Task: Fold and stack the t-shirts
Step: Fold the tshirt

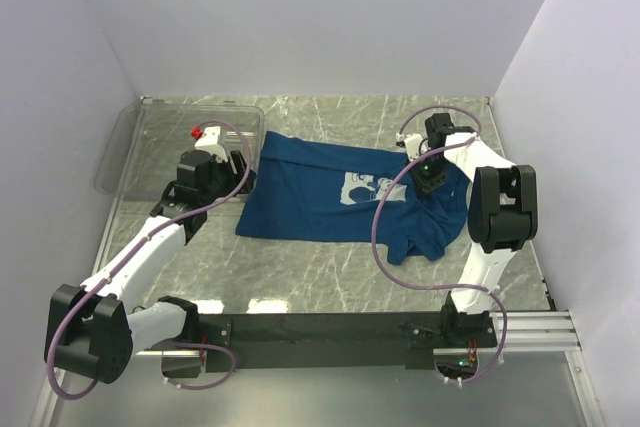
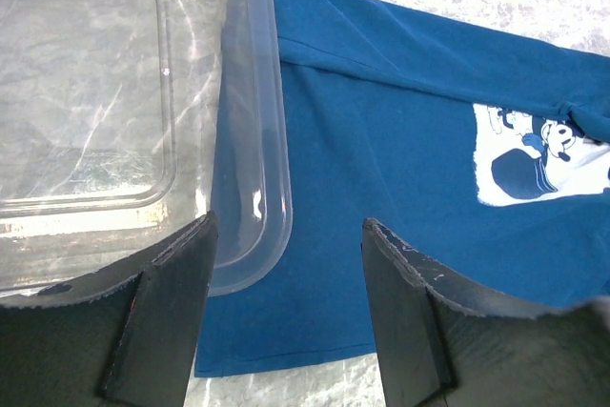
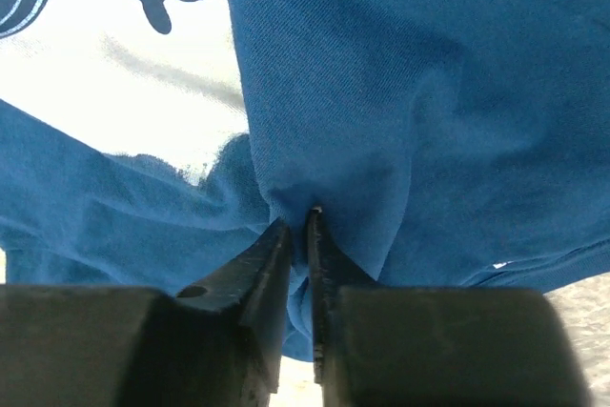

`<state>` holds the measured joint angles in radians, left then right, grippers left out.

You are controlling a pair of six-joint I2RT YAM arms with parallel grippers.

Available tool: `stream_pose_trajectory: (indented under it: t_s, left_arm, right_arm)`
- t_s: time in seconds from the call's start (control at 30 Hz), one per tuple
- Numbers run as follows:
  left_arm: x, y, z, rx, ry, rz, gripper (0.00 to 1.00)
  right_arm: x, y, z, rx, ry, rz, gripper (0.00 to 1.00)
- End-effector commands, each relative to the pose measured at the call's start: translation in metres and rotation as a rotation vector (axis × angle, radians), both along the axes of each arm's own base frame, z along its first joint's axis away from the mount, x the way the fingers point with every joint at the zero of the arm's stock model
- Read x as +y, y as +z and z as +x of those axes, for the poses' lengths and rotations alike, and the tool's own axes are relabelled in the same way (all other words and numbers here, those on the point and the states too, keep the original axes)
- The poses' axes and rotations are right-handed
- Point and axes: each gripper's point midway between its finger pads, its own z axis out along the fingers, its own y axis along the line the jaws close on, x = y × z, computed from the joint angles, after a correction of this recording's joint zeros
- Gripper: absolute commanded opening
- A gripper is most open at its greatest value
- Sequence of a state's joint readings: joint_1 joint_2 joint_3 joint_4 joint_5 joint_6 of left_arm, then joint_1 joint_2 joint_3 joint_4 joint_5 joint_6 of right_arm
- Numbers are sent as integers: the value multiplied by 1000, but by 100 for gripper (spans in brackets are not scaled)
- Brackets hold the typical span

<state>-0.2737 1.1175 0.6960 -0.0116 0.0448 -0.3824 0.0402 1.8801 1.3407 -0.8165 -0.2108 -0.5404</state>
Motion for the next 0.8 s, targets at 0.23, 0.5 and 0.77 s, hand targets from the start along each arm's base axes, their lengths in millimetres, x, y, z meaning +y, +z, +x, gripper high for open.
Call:
stream_pose_trajectory:
  t_s: [0.23, 0.5, 0.77]
  left_arm:
    - [-4, 29, 10, -83, -24, -17, 67]
    - [-6, 30, 12, -86, -33, -24, 67]
    - [-5, 30, 10, -86, -34, -20, 67]
  right_arm:
    - [0, 54, 14, -102, 2, 43, 7]
    - [10, 54, 8, -64, 30, 97, 12]
    - [4, 42, 5, -24, 23, 72, 19]
